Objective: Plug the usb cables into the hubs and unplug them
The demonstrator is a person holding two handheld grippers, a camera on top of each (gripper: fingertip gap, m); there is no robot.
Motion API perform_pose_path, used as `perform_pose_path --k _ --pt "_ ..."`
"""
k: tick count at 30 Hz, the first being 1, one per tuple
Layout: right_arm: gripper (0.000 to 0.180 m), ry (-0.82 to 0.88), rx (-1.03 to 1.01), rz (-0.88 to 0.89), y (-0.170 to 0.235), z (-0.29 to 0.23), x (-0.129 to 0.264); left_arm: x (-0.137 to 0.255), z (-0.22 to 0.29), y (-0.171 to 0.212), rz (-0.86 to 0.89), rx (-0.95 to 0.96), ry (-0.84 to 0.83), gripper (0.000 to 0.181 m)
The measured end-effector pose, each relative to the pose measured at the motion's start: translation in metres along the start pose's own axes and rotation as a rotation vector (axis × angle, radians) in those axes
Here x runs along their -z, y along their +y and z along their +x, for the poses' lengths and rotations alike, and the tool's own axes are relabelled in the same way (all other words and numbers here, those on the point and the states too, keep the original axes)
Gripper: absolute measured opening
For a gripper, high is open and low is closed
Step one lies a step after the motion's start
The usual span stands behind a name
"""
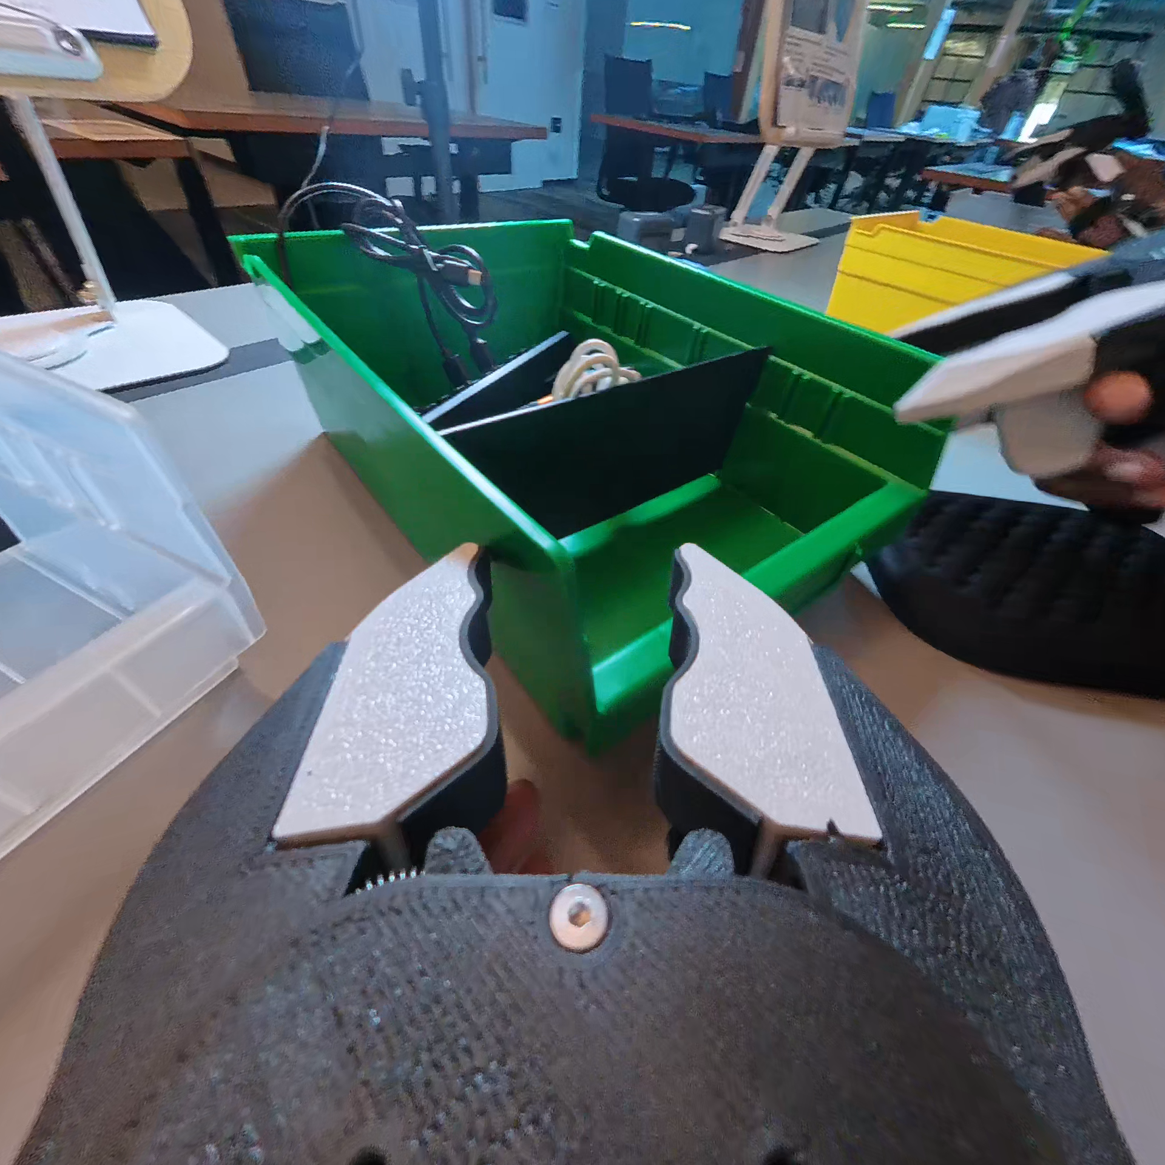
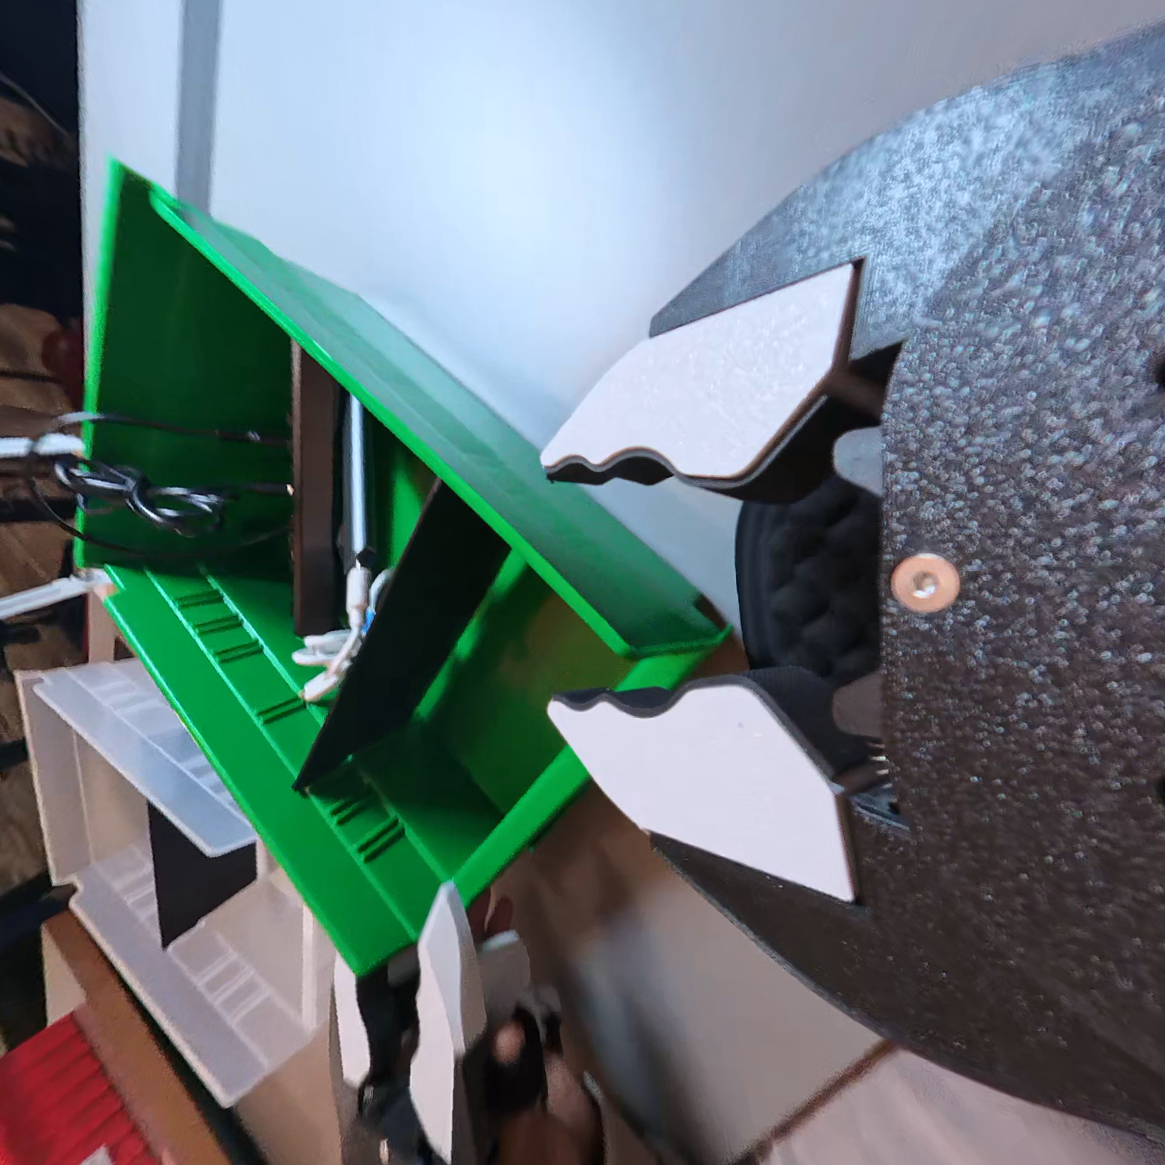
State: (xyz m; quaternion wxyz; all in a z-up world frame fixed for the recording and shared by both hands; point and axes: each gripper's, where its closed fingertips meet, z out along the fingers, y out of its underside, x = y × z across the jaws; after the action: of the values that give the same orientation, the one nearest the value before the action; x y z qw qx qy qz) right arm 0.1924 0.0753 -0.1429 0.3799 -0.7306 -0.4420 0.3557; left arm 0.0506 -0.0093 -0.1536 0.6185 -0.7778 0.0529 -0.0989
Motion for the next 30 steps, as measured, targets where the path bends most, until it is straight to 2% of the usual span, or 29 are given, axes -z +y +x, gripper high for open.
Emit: perform_pose_path --k 1,2,4,6,9,14,17,21,26,30 --pt "0.064 -0.021 -0.021 -0.018 0.007 -0.006 -0.004 -0.004 -0.004 0.0 -0.001 0.0 -0.026 0.052" --pt "0.064 -0.018 -0.017 -0.037 0.015 -0.009 -0.009 -0.007 -0.009 0.0 -0.008 -0.016 -0.06 0.044" --pt "0.063 0.023 0.011 -0.072 0.029 -0.013 -0.021 -0.01 -0.015 0.001 -0.027 -0.057 -0.105 0.039" --pt "0.036 0.155 0.074 -0.051 0.03 0.0 -0.026 -0.008 -0.021 0.001 -0.044 -0.087 -0.146 0.028" --pt "0.031 0.215 0.122 -0.04 0.027 0.002 -0.024 -0.005 -0.022 0.002 -0.063 -0.135 -0.159 0.024" --pt "0.022 0.313 0.392 0.027 0.022 -0.012 -0.01 0.01 -0.018 -0.005 -0.046 -0.169 -0.159 0.023" --pt "0.018 0.337 0.416 0.097 0.015 -0.02 0.007 0.023 -0.005 -0.017 -0.001 -0.224 -0.149 0.018" --pt "0.013 0.376 0.469 0.209 -0.016 -0.035 0.046 0.042 0.013 -0.039 0.014 -0.382 -0.169 0.016" --pt "0.013 0.356 0.525 0.355 -0.058 -0.07 0.079 0.068 0.017 -0.068 0.082 -0.397 -0.191 0.015" --pt "0.014 0.312 0.592 0.458 -0.094 -0.107 0.089 0.109 0.008 -0.101 0.164 -0.438 -0.268 0.014"
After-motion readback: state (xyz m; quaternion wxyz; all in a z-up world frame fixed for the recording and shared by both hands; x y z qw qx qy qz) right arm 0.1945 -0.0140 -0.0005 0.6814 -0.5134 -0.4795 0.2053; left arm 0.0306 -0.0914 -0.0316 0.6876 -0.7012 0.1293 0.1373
